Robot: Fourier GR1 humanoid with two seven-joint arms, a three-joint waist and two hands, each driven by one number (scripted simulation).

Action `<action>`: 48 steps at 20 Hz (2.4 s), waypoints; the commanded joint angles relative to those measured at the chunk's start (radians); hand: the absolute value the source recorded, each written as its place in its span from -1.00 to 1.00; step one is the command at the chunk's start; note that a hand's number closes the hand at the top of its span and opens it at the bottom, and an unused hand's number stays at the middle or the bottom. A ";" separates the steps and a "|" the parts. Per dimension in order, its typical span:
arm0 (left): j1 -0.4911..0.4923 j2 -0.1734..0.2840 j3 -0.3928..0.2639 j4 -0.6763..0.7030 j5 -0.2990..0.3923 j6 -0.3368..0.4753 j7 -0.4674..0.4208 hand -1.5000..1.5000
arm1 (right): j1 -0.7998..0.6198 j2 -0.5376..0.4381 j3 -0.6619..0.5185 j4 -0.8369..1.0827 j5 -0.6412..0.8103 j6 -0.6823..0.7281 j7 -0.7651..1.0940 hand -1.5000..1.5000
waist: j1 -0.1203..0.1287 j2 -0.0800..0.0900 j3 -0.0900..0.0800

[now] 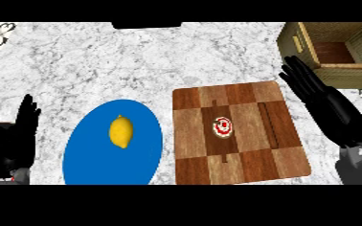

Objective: Pick the cupcake from the cutting board and place it in the basket

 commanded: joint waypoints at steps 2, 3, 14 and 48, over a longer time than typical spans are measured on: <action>-0.098 0.024 -0.027 -0.017 -0.011 -0.068 0.082 0.00 | -0.014 0.031 -0.107 0.108 -0.020 0.069 -0.181 1.00 | 0.046 -0.012 0.003; -0.114 0.045 -0.046 -0.028 -0.007 -0.111 0.098 0.00 | -0.131 0.046 -0.140 0.122 -0.048 0.027 -0.148 1.00 | 0.056 -0.010 0.003; -0.215 0.009 -0.111 -0.044 0.034 -0.207 0.210 0.00 | -0.208 0.285 0.320 -0.003 0.647 -0.290 -0.323 -1.00 | 0.064 -0.017 0.000; -0.201 0.032 -0.022 -0.091 0.034 -0.264 0.284 0.00 | -0.609 -0.118 -0.018 -0.297 0.172 0.443 1.107 -1.00 | 0.037 -0.022 0.001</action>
